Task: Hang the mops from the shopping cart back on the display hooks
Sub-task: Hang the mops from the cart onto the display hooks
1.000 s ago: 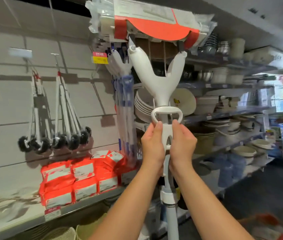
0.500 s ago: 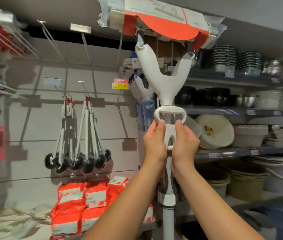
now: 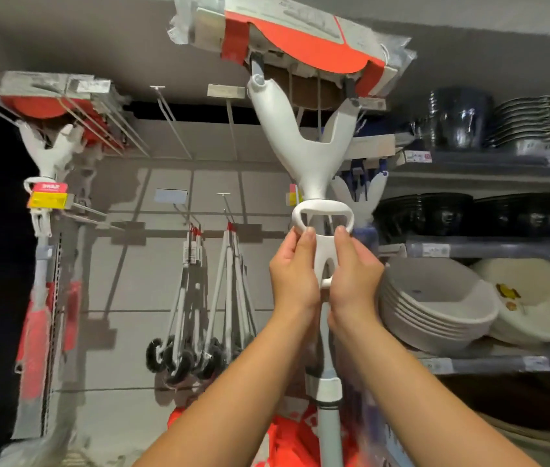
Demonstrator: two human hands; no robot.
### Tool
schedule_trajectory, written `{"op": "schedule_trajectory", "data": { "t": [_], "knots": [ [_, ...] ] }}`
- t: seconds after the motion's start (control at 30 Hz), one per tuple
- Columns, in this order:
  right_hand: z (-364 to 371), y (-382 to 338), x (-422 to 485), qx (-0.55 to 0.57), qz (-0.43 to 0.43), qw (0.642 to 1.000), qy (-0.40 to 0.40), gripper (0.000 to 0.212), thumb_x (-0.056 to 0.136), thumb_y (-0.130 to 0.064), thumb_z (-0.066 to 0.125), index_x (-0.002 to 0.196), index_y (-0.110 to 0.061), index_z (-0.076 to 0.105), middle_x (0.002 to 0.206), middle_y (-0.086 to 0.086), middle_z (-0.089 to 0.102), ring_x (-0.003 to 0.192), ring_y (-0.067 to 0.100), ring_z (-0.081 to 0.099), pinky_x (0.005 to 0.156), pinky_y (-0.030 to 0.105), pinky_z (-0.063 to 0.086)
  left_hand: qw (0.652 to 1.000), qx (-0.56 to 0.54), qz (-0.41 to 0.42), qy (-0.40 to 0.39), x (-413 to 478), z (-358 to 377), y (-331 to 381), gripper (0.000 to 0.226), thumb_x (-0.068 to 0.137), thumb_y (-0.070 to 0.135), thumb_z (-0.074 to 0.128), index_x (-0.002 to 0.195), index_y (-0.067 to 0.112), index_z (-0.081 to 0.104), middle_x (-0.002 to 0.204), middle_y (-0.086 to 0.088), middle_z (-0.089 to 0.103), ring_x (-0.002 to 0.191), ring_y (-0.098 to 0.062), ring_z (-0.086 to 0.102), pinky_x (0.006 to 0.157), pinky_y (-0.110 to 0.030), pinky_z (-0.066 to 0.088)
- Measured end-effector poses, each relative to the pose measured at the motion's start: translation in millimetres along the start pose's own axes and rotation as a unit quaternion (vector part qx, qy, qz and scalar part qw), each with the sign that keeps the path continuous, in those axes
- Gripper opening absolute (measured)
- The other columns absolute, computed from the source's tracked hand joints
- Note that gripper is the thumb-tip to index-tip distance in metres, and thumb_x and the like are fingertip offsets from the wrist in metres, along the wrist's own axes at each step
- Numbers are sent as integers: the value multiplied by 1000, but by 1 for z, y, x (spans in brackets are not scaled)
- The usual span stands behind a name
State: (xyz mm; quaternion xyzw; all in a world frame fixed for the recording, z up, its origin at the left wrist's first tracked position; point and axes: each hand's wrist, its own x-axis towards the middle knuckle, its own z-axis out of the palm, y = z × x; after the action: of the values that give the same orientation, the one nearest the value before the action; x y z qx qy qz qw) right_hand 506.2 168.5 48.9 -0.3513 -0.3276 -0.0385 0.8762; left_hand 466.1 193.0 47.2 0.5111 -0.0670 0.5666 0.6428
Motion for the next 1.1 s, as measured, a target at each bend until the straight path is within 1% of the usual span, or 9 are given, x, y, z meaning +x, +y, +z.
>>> {"op": "schedule_trajectory", "data": {
  "t": [0.1, 0.17, 0.27, 0.37, 0.57, 0.77, 0.9, 1.0, 1.1],
  "knots": [
    [42, 15, 13, 12, -10, 1000, -3, 32, 94, -17, 57, 64, -19, 67, 58, -5, 69, 59, 7, 64, 62, 29, 52, 1000, 2, 12, -7, 40, -25, 11, 21, 100, 15, 47, 91, 18, 66, 82, -9, 63, 72, -17, 57, 62, -26, 49],
    [69, 24, 21, 15, -18, 1000, -9, 32, 94, -18, 58, 63, -18, 67, 61, -2, 68, 64, 12, 65, 66, 34, 53, 1000, 0, 25, -11, 63, -40, 20, 21, 100, 15, 47, 92, 19, 66, 79, -6, 64, 68, -14, 58, 60, -23, 50],
    [105, 40, 27, 22, -19, 999, -19, 28, 94, -20, 58, 68, -17, 68, 68, 3, 70, 70, 19, 66, 71, 40, 54, 999, 8, 45, -14, 92, -64, 31, 19, 100, 16, 48, 97, 16, 66, 83, -8, 65, 72, -17, 59, 63, -26, 51],
    [135, 57, 30, 35, -14, 999, -36, 27, 95, -22, 56, 72, -16, 68, 70, 6, 69, 70, 20, 65, 70, 40, 54, 998, 15, 51, -21, 114, -89, 39, 19, 100, 17, 48, 98, 15, 67, 88, -12, 65, 80, -22, 59, 71, -34, 49],
    [192, 84, 48, 90, 16, 994, -64, 27, 96, -22, 55, 74, -10, 66, 74, 11, 65, 71, 24, 62, 66, 37, 50, 995, 34, 94, -20, 162, -124, 54, 17, 98, 15, 52, 101, 15, 68, 87, -8, 67, 78, -19, 61, 71, -34, 51],
    [236, 115, 77, 108, 30, 989, -97, 26, 96, -23, 55, 76, -10, 66, 73, 9, 66, 66, 21, 63, 61, 32, 52, 989, 70, 131, 6, 211, -150, 57, 20, 97, 14, 53, 87, 21, 70, 81, -5, 67, 75, -17, 60, 72, -35, 52],
    [264, 131, 106, 124, 50, 983, -130, 26, 96, -25, 55, 76, -12, 66, 71, 6, 68, 66, 21, 65, 63, 33, 53, 976, 119, 179, 26, 249, -161, 56, 19, 96, 13, 55, 80, 14, 66, 73, -8, 59, 71, -18, 54, 67, -34, 47],
    [280, 140, 129, 140, 63, 974, -167, 27, 97, -25, 53, 79, -10, 65, 75, 8, 68, 67, 21, 65, 62, 31, 53, 960, 168, 218, 52, 280, -168, 54, 20, 89, 23, 61, 74, 11, 65, 66, -5, 56, 66, -17, 50, 65, -33, 45],
    [294, 150, 149, 149, 79, 967, -192, 29, 97, -28, 51, 91, -4, 67, 87, 15, 69, 76, 27, 66, 73, 39, 54, 938, 222, 254, 84, 307, -173, 51, 35, 80, 38, 61, 75, 3, 60, 64, -8, 52, 64, -17, 44, 63, -40, 46]
  ]
}}
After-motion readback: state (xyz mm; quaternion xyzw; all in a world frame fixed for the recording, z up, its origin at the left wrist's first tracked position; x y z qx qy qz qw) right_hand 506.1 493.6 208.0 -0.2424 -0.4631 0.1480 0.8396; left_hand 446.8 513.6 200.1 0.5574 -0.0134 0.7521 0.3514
